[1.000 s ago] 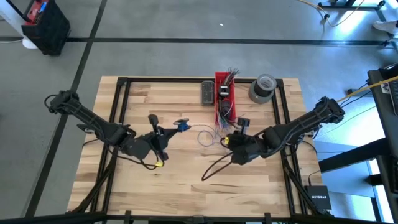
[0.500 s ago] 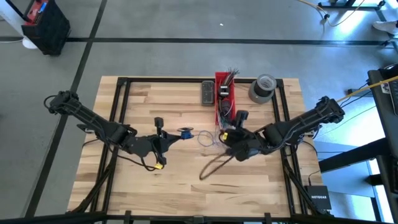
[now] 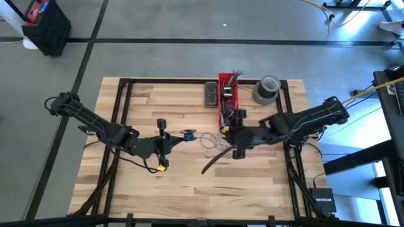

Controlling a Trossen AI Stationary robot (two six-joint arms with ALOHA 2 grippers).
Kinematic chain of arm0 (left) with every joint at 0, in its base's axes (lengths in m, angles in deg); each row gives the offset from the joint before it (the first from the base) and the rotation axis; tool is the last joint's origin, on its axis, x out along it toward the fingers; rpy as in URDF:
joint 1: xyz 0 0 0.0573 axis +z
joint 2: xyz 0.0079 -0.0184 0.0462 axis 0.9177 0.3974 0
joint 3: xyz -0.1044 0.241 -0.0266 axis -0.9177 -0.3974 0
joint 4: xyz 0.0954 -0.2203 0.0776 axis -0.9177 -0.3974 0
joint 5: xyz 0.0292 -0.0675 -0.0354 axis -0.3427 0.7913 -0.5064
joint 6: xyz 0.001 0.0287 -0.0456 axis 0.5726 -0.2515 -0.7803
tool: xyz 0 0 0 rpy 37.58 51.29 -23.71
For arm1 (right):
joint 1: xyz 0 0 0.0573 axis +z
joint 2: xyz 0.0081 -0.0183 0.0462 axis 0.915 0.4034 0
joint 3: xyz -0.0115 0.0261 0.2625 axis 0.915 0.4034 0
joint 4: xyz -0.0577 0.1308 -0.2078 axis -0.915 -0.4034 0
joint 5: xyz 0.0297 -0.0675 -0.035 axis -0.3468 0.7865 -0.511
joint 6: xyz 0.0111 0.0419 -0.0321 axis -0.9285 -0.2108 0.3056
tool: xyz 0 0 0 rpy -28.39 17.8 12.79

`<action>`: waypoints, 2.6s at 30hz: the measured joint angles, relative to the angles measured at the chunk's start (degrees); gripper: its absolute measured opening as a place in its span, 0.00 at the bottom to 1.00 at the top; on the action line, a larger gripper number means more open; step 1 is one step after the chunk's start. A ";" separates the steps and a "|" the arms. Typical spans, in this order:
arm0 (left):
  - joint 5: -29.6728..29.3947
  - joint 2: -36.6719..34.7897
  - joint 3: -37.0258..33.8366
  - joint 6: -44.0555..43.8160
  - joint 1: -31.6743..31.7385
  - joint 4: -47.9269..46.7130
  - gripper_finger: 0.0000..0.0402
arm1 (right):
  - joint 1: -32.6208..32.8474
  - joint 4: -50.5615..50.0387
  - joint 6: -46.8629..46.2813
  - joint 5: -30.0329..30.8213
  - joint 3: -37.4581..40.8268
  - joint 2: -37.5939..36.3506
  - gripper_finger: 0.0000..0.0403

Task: Coil cords
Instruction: Uncoil the blue wire from the black spool

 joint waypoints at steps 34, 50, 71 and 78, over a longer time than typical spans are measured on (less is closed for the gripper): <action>0.02 0.00 0.04 -0.35 0.43 0.46 0.01 | 0.85 -12.41 -13.96 -23.95 -9.61 0.24 0.48; 0.03 0.00 0.04 -0.85 0.90 0.50 0.01 | -0.96 13.31 3.52 -11.75 -1.71 6.45 0.48; 2.35 0.00 0.04 -0.95 0.84 0.31 0.01 | -1.14 15.56 9.46 -4.95 -5.54 11.08 0.05; 18.15 1.48 0.04 0.99 0.89 0.49 0.01 | -1.07 15.61 17.47 -5.44 -9.75 11.02 0.04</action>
